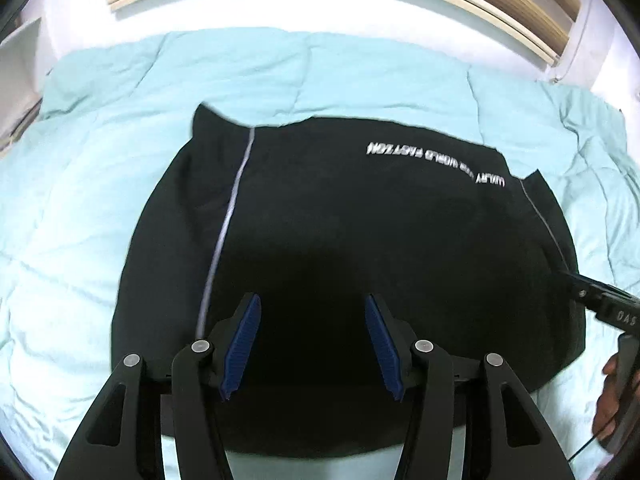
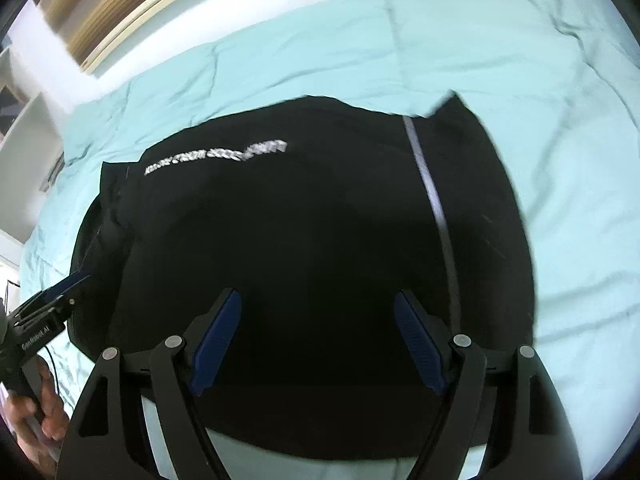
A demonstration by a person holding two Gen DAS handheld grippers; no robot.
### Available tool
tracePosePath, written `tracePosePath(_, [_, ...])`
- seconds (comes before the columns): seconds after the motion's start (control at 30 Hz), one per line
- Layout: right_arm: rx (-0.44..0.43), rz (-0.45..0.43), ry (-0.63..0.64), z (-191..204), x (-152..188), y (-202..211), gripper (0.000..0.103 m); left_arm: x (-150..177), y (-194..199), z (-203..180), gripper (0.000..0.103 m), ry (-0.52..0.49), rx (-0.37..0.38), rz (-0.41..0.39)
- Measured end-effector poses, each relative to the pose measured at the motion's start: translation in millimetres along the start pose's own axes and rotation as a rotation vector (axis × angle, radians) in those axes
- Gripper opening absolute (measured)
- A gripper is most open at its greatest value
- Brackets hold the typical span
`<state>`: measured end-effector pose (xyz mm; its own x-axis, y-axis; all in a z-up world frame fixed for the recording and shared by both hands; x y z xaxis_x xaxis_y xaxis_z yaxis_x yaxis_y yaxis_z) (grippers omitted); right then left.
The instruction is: Fold large clothes
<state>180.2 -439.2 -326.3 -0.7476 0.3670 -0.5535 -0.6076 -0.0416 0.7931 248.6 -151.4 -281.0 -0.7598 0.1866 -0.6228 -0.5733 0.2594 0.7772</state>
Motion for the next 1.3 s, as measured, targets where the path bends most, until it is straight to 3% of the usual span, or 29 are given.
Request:
tracePosePath(0.17, [0.047, 0.067, 0.046, -7, 29, -15, 0.082, 26, -42, -3, 0.058, -0.01, -0.034, 0.12])
tracePosePath(0.3, [0.114, 0.099, 0.131, -5, 36, -32, 0.082, 24, -50, -1, 0.059, -0.056, -0.083, 0.137])
tracePosePath(0.37, [0.101, 0.1, 0.118, -6, 33, -30, 0.082, 22, -47, -2, 0.06, -0.058, -0.077, 0.139])
tracePosePath(0.53, [0.027, 0.102, 0.017, -26, 26, -10, 0.082, 13, -22, 10, 0.06, 0.013, 0.007, 0.098])
tracePosePath(0.7, [0.026, 0.053, -0.094, -69, 19, 14, 0.082, -11, 8, 50, 0.06, -0.023, -0.102, -0.01])
tracePosePath(0.93, [0.08, 0.0, -0.168, -116, 3, 28, 0.082, -29, 18, 117, 0.06, 0.224, -0.083, -0.029])
tracePosePath(1.3, [0.082, 0.02, -0.165, -128, -7, 5, 0.082, -24, -21, 145, 0.062, 0.307, 0.005, 0.047])
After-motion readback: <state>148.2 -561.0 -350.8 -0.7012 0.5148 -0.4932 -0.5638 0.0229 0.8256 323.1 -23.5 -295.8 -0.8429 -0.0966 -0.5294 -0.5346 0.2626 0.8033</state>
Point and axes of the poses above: each gripper's, at about its wrist camera, not at the fingertips, and y roughly against the way its jaws point, z to its left, x to its underside, the point moved 10 cm from there along -y, roughly the way its jaws point, and after that the axes turned 10 degrees about -z, right-handed, at the moved point
